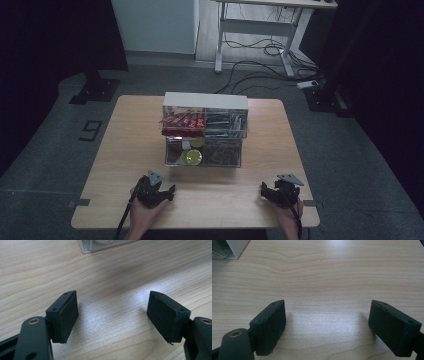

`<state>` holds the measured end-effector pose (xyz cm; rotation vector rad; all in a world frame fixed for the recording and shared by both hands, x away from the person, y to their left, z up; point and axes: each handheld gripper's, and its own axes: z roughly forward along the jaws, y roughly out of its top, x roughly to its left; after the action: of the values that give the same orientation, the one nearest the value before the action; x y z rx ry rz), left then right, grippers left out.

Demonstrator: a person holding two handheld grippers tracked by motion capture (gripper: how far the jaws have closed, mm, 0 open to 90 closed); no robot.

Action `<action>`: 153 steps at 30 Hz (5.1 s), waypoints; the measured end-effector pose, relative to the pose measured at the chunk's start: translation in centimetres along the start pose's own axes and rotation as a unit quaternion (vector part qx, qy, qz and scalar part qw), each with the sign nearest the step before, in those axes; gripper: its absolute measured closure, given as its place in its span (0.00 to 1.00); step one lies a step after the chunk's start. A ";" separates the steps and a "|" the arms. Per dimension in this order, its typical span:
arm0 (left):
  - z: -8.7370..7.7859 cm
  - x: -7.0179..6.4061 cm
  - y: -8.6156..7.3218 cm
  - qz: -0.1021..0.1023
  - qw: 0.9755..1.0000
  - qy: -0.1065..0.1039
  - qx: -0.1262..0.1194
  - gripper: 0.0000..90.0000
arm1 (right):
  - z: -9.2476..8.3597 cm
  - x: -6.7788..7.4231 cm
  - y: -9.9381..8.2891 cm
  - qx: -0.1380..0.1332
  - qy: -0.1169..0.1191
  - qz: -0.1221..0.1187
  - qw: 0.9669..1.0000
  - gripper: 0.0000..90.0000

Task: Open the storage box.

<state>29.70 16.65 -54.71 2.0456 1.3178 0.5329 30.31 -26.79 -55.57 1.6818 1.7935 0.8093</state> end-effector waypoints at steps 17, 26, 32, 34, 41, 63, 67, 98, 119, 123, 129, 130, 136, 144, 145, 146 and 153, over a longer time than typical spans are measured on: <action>0.1 0.0 0.1 0.000 1.000 0.000 0.001 0.27 | 0.0 0.0 -0.1 -0.001 -0.001 0.000 1.000 0.16; 0.1 0.0 0.1 0.001 1.000 0.000 0.000 0.27 | 0.0 0.0 -0.1 -0.001 -0.001 0.000 1.000 0.16; -0.1 0.0 0.0 0.007 1.000 -0.007 -0.004 0.32 | 0.0 0.0 0.0 -0.001 -0.001 0.000 1.000 0.16; -0.1 0.0 -0.1 0.009 1.000 -0.008 -0.004 0.34 | 0.0 0.0 0.0 -0.001 -0.001 0.000 1.000 0.16; -0.9 -0.3 -0.3 0.007 0.999 -0.013 -0.030 0.46 | 0.0 0.0 0.0 -0.001 0.000 0.000 1.000 0.16; -2.7 0.5 -0.2 -0.003 0.995 -0.060 -0.074 0.73 | 0.0 -0.1 0.0 -0.001 0.001 -0.002 1.000 0.17; -3.4 1.0 0.0 -0.012 0.994 -0.075 -0.081 0.84 | 0.0 -0.1 0.0 -0.001 0.001 -0.002 1.000 0.17; -8.9 -0.9 8.4 0.009 0.983 -0.129 -0.131 1.00 | -0.3 0.0 -0.2 -0.002 -0.006 0.005 1.000 0.19; -11.4 -1.9 13.8 0.022 0.977 -0.149 -0.152 1.00 | -0.3 0.0 -0.2 -0.003 -0.007 0.005 1.000 0.20; -11.5 -1.8 14.0 0.021 0.976 -0.151 -0.153 1.00 | -0.3 0.0 -0.2 -0.002 -0.008 0.005 1.000 0.20; -11.5 -1.7 14.3 0.015 0.976 -0.154 -0.153 1.00 | -0.3 0.0 -0.2 -0.002 -0.008 0.005 1.000 0.20; -11.7 -1.7 14.5 0.013 0.976 -0.155 -0.155 1.00 | -0.3 0.0 -0.2 -0.002 -0.008 0.005 1.000 0.20; -11.8 -1.8 15.0 0.015 0.975 -0.155 -0.157 1.00 | -0.3 0.0 -0.2 -0.003 -0.009 0.006 1.000 0.20; -11.6 -1.9 15.5 0.014 0.975 -0.153 -0.158 1.00 | -0.3 0.0 -0.3 -0.004 -0.009 0.005 1.000 0.20; -11.6 -1.9 15.6 0.014 0.975 -0.153 -0.159 1.00 | -0.3 0.0 -0.3 -0.004 -0.009 0.005 1.000 0.20; -11.6 -1.9 15.6 0.014 0.975 -0.153 -0.159 1.00 | -0.3 0.0 -0.3 -0.004 -0.009 0.005 1.000 0.20; -11.4 -1.7 15.8 0.011 0.975 -0.155 -0.158 1.00 | -0.3 0.0 -0.3 -0.004 -0.009 0.005 1.000 0.20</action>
<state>31.98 13.80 -35.47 1.7939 0.9606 0.3834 29.93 -26.85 -55.55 1.6893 1.7697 0.8014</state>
